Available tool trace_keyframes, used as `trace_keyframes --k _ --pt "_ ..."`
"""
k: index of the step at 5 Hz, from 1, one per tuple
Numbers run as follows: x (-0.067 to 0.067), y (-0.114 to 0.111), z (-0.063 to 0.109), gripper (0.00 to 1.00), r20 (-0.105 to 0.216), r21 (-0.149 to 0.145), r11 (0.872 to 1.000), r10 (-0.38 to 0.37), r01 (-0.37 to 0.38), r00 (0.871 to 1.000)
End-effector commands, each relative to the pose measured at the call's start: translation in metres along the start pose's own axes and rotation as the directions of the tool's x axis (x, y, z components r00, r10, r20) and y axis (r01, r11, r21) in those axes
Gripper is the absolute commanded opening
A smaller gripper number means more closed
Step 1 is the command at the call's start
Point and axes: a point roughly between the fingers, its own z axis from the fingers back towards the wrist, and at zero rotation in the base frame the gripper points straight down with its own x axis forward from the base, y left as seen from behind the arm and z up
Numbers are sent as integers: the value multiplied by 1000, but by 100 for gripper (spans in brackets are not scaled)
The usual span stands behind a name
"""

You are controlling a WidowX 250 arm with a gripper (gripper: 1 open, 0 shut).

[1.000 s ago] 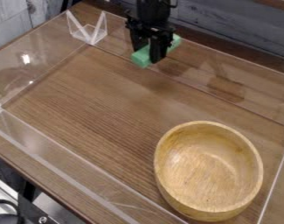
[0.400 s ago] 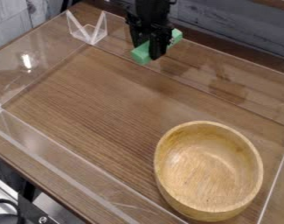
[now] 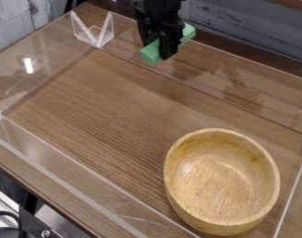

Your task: Put the green block in the brown bowl

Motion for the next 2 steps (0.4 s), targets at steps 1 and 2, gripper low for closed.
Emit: trace_keyframes --k 1,2 --pt "8 4 32 0 104 51 999 -11 6 994" --pt "-8 -44 46 0 102 30 999 -34 32 994"
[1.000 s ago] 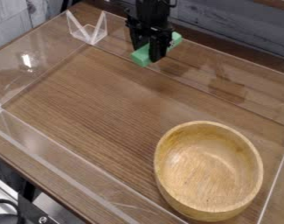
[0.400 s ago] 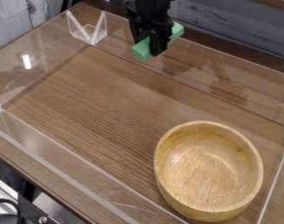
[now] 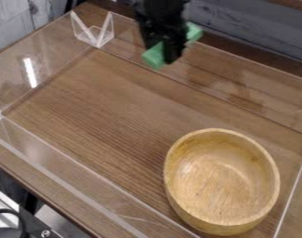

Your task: Put the green block in the brown bowl

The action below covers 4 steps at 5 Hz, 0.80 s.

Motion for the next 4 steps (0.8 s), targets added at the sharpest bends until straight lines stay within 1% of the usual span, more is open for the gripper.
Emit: trace_keyframes --k 1,2,3,4 --pt "-11 -55 26 0 46 3 1000 -28 28 999" --pt "-29 -88 36 0 49 -3 1000 -30 30 998" --pt "-55 -138 37 0 42 -16 999 -31 32 999" --pt "-61 -157 51 0 56 -2 1000 -3 3 998"
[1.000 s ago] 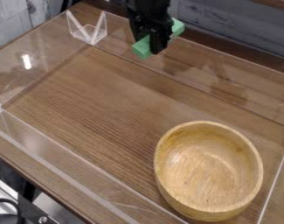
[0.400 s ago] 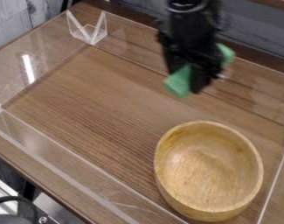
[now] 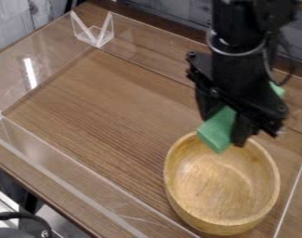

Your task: Put the green block in the brown bowl

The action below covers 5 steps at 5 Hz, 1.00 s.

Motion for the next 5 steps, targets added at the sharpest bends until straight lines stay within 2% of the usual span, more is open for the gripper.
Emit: trace_keyframes --k 1,2,3,5 --pt "-1 -15 0 0 55 0 1000 16 -16 998" --pt "-4 -24 -12 0 71 7 999 37 -38 997" --pt "-8 -29 -19 0 77 -1 996 90 -90 993" --pt "-14 -29 -19 0 65 -28 990 137 -136 988"
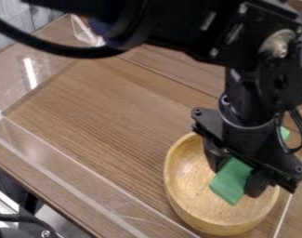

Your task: Put the green block in the brown bowl

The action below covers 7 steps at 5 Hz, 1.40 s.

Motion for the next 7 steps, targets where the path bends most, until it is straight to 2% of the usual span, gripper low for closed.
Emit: trace_keyframes --k 1,7 --pt "6 2 10 0 45 -29 999 28 -26 999" --pt "5 17 1 0 34 -88 984 155 -152 987"
